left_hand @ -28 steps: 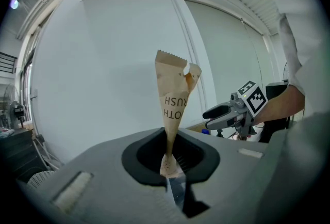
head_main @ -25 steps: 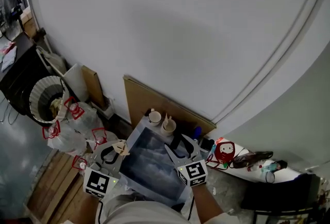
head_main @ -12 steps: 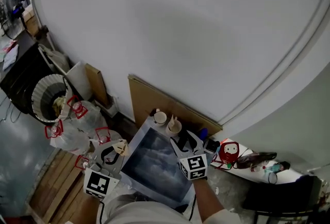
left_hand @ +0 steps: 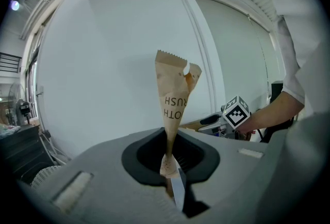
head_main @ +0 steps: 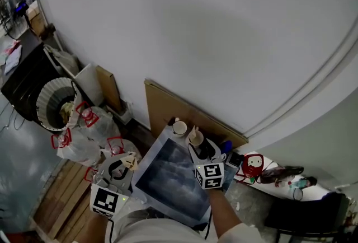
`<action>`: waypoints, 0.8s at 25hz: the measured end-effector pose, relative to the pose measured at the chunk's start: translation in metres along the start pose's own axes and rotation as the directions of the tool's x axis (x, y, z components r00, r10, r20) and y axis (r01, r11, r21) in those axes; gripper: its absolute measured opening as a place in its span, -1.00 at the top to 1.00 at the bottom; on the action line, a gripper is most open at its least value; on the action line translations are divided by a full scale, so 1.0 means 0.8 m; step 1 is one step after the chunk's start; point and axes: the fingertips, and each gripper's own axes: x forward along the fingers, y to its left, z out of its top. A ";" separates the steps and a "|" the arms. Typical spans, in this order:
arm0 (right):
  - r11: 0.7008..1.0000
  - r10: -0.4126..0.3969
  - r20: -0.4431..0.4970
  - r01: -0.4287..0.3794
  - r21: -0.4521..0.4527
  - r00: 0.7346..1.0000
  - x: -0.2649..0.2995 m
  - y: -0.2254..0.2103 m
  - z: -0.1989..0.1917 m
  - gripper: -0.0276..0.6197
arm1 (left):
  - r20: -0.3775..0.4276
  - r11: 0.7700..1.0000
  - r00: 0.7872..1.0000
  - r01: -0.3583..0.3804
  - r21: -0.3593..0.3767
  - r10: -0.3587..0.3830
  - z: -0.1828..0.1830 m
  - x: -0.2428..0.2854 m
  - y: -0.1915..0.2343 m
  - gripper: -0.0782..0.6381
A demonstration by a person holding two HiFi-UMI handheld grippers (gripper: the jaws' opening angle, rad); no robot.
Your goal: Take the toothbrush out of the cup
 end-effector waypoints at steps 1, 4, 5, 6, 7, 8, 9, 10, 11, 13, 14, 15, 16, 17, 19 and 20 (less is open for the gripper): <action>1.000 -0.010 -0.005 0.010 0.007 1.000 0.005 -0.001 -0.003 0.11 | -0.005 1.000 1.000 -0.001 -0.001 0.001 -0.003 0.000 0.003 0.70; 0.999 -0.033 -0.020 0.034 0.028 0.999 0.018 -0.005 -0.010 0.12 | -0.011 1.000 1.000 -0.001 -0.001 0.001 -0.007 0.000 0.011 0.70; 0.999 -0.037 -0.025 0.038 0.033 0.999 0.022 -0.005 -0.012 0.12 | -0.009 1.000 1.000 0.001 0.000 -0.001 -0.007 0.001 0.013 0.70; 0.998 -0.041 -0.029 0.042 0.035 0.999 0.027 -0.005 -0.014 0.12 | -0.007 1.000 1.000 0.003 0.002 -0.003 -0.006 0.003 0.016 0.70; 0.998 -0.046 -0.034 0.047 0.037 0.998 0.031 -0.005 -0.015 0.13 | -0.006 1.000 1.000 0.005 0.004 -0.005 -0.007 0.003 0.018 0.70; 0.998 -0.052 -0.038 0.053 0.040 0.998 0.036 -0.005 -0.017 0.13 | -0.006 1.000 1.000 0.006 0.004 -0.006 -0.007 0.004 0.020 0.70; 0.997 -0.058 -0.041 0.060 0.045 0.997 0.040 -0.006 -0.019 0.13 | -0.005 1.000 1.000 0.008 0.003 -0.008 -0.006 0.005 0.022 0.70; 0.996 -0.067 -0.044 0.069 0.051 0.997 0.044 -0.008 -0.021 0.13 | -0.004 1.000 1.000 0.008 0.000 -0.008 -0.005 0.006 0.025 0.70; 0.995 -0.076 -0.048 0.079 0.056 0.996 0.048 -0.009 -0.022 0.13 | -0.004 1.000 1.000 0.007 -0.004 -0.007 -0.005 0.006 0.027 0.70; 0.993 -0.094 -0.059 0.098 0.065 0.994 0.055 -0.011 -0.025 0.14 | -0.007 1.000 1.000 0.006 -0.009 -0.006 -0.007 0.006 0.033 0.70; 0.992 -0.103 -0.064 0.108 0.068 0.993 0.058 -0.012 -0.026 0.14 | -0.009 1.000 1.000 0.005 -0.008 -0.006 -0.010 0.005 0.037 0.70; 0.991 -0.112 -0.070 0.117 0.071 0.991 0.062 -0.012 -0.028 0.14 | -0.011 1.000 1.000 0.005 -0.005 -0.005 -0.013 0.005 0.040 0.70; 0.989 -0.119 -0.077 0.125 0.074 0.990 0.065 -0.013 -0.031 0.14 | -0.014 1.000 1.000 0.004 -0.003 -0.004 -0.017 0.005 0.043 0.70; 0.988 -0.126 -0.084 0.132 0.079 0.988 0.069 -0.014 -0.034 0.15 | -0.016 1.000 1.000 0.003 -0.002 -0.003 -0.019 0.005 0.045 0.70; 0.986 -0.138 -0.098 0.146 0.081 0.986 0.077 -0.015 -0.039 0.16 | -0.024 1.000 1.000 0.001 0.002 -0.001 -0.026 0.005 0.051 0.70; 0.985 -0.147 -0.102 0.155 0.075 0.984 0.080 -0.016 -0.040 0.17 | -0.026 1.000 1.000 0.001 0.002 -0.001 -0.027 0.006 0.053 0.70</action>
